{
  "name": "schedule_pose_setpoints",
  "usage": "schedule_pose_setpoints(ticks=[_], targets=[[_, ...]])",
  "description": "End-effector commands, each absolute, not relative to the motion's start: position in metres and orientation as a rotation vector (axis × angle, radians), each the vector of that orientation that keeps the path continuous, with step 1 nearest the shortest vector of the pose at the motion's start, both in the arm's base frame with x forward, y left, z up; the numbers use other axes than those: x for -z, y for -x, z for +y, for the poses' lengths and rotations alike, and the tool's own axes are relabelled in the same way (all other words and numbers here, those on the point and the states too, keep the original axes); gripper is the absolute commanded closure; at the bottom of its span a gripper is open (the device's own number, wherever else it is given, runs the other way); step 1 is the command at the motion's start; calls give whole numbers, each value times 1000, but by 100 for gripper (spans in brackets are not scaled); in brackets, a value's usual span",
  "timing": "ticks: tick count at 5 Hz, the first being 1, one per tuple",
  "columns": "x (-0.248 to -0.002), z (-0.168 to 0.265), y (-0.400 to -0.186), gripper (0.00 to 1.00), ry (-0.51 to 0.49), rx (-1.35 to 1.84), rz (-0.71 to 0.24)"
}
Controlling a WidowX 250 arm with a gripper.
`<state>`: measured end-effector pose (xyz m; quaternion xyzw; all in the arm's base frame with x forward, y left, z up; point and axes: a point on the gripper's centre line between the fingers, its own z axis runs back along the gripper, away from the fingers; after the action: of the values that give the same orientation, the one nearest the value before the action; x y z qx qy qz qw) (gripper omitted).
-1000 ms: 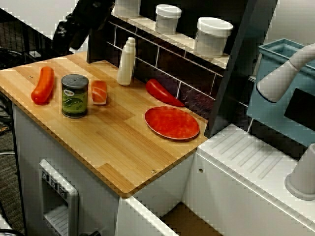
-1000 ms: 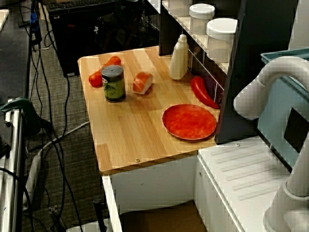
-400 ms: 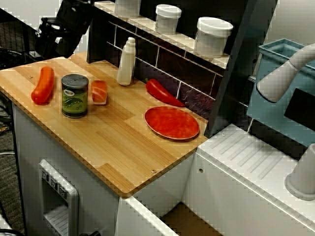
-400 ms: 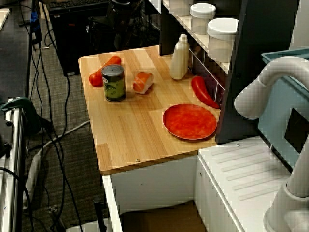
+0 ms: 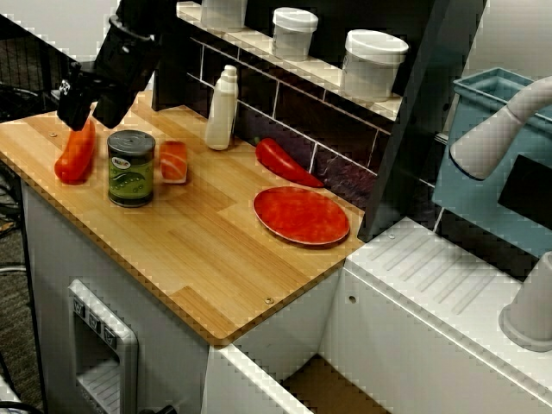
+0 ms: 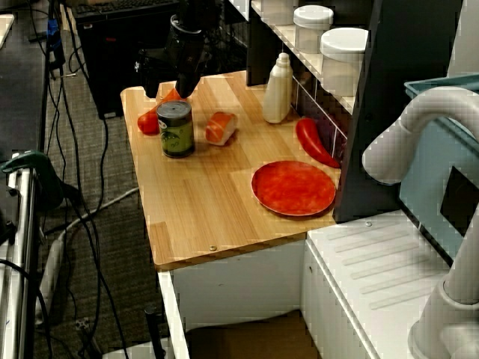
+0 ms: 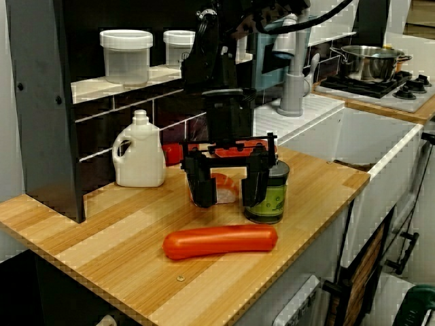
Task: Push into sink
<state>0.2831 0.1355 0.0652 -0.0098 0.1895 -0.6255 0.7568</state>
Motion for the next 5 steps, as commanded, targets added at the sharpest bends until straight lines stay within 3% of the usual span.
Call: schedule_pose_setpoints(ticks=[1, 2, 3, 5], targets=[[-62, 131, -280, 0, -26, 1334, 416], [-65, 132, -281, 65, 18, 1316, 435], [-66, 134, -284, 100, 38, 1318, 444], [-72, 134, -279, 100, 38, 1326, 462]])
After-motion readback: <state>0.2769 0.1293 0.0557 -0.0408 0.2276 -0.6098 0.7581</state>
